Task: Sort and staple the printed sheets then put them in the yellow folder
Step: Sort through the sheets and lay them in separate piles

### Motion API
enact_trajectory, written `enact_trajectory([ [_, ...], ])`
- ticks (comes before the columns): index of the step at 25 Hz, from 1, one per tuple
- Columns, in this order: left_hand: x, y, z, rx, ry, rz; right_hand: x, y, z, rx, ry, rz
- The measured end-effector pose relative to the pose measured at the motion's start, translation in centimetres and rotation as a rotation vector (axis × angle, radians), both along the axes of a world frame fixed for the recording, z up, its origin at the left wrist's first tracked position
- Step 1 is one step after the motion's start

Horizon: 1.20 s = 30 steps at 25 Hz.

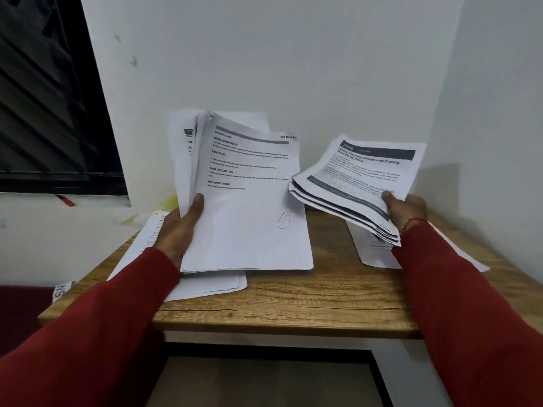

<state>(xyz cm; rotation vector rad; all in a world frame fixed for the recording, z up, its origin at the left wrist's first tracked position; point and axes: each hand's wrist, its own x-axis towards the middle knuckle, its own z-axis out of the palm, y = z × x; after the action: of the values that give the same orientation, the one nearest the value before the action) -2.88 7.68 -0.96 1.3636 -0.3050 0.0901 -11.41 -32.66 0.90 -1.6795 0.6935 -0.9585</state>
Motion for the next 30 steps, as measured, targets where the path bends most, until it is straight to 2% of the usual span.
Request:
enact_trajectory([
  [5, 0.2, 2.7, 1.0, 0.017, 0.025, 0.076, -0.2, 0.6, -0.3, -0.063, 0.116, 0.078],
  [12, 0.3, 9.0, 3.8, 0.055, 0.102, 0.093, 1.0, 5.5, -0.6, -0.334, 0.367, 0.431],
  [16, -1.1, 8.9, 3.3, 0.098, 0.174, 0.023, 1.4, 6.8, -0.6, -0.585, 0.642, 0.317],
  [18, -1.8, 8.7, 2.9, 0.101, 0.176, 0.014, 0.5, 7.5, 0.6, -0.670, 0.594, 0.164],
  [20, -2.2, 8.5, 2.7, 0.094, 0.177, 0.005, -0.5, 9.1, 2.2, -0.613, 0.389, 0.152],
  [22, -2.7, 8.2, 2.9, 0.072, 0.179, -0.018, -1.6, 12.6, 4.0, -0.252, 0.203, 0.462],
  [24, -3.3, 7.6, 3.1, 0.045, 0.179, -0.050, -2.5, 17.1, 5.0, 0.058, 0.223, 0.829],
  [26, -4.1, 6.8, 3.0, 0.042, 0.172, -0.111, -2.3, 20.9, 5.3, 0.092, 0.208, 0.964],
  [28, -4.6, 6.7, 2.7, 0.034, 0.180, -0.166, -1.1, 23.3, 5.2, 0.019, 0.085, 0.883],
  [30, -4.8, 7.6, 2.4, 0.002, 0.183, -0.174, 0.1, 24.0, 5.4, -0.107, -0.020, 0.678],
])
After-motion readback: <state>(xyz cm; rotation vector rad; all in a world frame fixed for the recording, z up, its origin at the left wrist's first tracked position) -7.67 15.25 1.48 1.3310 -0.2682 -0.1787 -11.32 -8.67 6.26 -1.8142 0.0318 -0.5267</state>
